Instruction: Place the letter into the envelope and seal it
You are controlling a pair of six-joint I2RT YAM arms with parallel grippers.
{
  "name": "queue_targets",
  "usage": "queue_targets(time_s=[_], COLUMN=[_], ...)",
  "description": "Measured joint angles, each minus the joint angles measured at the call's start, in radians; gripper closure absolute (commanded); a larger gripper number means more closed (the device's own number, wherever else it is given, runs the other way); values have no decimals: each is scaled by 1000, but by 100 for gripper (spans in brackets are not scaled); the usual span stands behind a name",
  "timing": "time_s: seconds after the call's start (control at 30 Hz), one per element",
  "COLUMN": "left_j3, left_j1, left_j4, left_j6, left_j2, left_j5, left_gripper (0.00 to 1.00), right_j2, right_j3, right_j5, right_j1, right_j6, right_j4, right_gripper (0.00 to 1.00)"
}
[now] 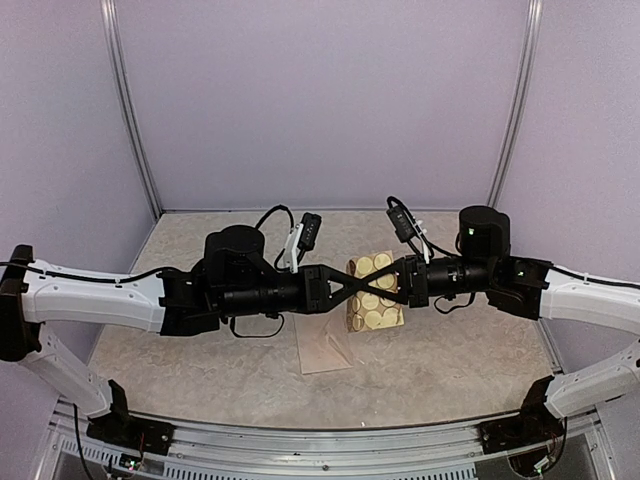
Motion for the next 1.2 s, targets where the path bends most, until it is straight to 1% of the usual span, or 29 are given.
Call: queue_targets(time_s=[0.07,0.13,0.33,0.43,0.63,0.93,1.07,1.2], left_j3=[0,1,2,2,3,3,3,3], left_j1=[0,0,0,0,0,-1,-1,2], left_j4=[1,1,4,11,20,23,18,16], left_j6=[-1,-1,-3,-3,-5,-6,-10,-12], left_j2=[0,0,0,0,0,0,-1,0], left_j5=[3,6,15,17,23,24,14,13], left_gripper=[73,78,80,83,85,92,99,100], right_j2=[0,0,-2,-9,-17,-18,-19,-21], right_j3=[0,0,0,0,0,0,0,0], right_j5=[0,1,3,6,14,19,14,-2], right_j1=[0,0,0,0,0,0,-1,1], right_j6=[0,0,0,1,1,2,2,2], right_j4=[1,1,1,1,1,1,3,16], right_gripper=[100,100,100,100,100,100,100,100])
